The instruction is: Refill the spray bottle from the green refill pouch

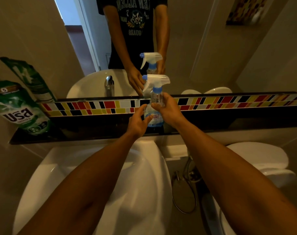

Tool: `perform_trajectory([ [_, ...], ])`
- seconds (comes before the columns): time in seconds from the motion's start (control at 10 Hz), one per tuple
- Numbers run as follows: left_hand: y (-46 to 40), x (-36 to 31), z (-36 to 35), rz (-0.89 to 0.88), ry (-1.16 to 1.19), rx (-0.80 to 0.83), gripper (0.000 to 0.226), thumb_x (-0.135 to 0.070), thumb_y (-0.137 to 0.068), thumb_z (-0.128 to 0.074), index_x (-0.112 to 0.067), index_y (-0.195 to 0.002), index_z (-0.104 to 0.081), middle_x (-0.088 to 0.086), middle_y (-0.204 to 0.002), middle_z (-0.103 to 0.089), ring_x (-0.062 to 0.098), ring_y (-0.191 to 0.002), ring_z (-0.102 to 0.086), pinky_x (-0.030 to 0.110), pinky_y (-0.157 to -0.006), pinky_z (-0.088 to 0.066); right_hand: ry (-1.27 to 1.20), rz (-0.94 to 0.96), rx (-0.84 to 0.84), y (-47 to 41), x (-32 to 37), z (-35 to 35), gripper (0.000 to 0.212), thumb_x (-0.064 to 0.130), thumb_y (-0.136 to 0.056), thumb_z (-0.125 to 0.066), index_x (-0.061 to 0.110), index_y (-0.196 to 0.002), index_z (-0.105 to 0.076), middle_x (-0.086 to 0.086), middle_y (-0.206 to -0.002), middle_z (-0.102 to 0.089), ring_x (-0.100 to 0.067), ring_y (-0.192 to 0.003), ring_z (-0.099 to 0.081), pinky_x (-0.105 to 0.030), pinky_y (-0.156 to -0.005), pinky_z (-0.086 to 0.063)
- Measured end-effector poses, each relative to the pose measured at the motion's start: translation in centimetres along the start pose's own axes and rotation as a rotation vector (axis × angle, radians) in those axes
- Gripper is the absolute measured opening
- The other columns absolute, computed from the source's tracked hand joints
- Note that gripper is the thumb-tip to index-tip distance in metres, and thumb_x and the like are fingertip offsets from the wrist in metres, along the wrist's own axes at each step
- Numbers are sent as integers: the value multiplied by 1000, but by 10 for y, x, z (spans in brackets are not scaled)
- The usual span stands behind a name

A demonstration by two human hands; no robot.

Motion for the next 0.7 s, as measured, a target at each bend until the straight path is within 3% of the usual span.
perform_trajectory([
  [0.1, -1, 1, 0, 5, 1, 7, 58, -14, -97, -64, -17, -150, -42, 7, -142, -56, 22, -130, -55, 30, -94, -53, -11, -14, -4, 0, -1, -1, 47, 15, -98, -69, 14, -142, -52, -5, -137, -63, -17, -121, -61, -16, -76, -50],
  [0.3, -1, 3, -2, 8, 7, 11, 58, -14, -97, -64, -17, -150, -41, 7, -142, -56, 23, -130, -56, 36, -98, -54, -34, -20, -7, 1, -5, -2, 48, 13, -99, -67, 14, -144, -51, -5, -137, -63, -16, -120, -61, -15, -70, -50],
  [0.4, 0, 0, -2, 21, 25, 3, 60, -12, -97, -63, -17, -152, -39, 8, -144, -54, 24, -132, -54, 31, -94, -52, -49, -17, 0, -1, -8, -2, 50, 12, -99, -68, 13, -146, -49, -7, -139, -62, -24, -129, -61, -18, -78, -52],
  [0.5, 6, -7, -1, 54, 23, 26, 66, -15, -98, -63, -20, -156, -31, 7, -149, -50, 23, -134, -51, 27, -92, -50, -50, 20, 12, 4, -9, -4, 69, 14, -97, -72, 21, -157, -38, -5, -148, -58, -24, -134, -58, -33, -95, -57],
  [0.6, 15, -9, 5, 38, 19, 46, 65, -18, -99, -62, -19, -156, -30, 1, -145, -51, 18, -130, -52, 26, -91, -50, -84, 68, -41, 11, -10, -6, 83, 13, -96, -72, 27, -163, -25, -4, -155, -52, -23, -136, -56, -42, -102, -55],
  [0.7, 27, -18, 17, 5, -69, 20, 47, -19, -99, -61, -18, -144, -47, 2, -138, -56, 16, -127, -54, 15, -79, -49, -44, 44, -317, 26, -10, -10, 75, 16, -99, -67, 26, -162, -29, -6, -161, -43, -28, -142, -50, -52, -104, -55],
])
Point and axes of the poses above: each hand's wrist, its own y-axis away from the middle knuckle, its own z-axis out of the back of the hand, x = y × z, the point moved 2 cm from there along -y, towards the middle knuckle
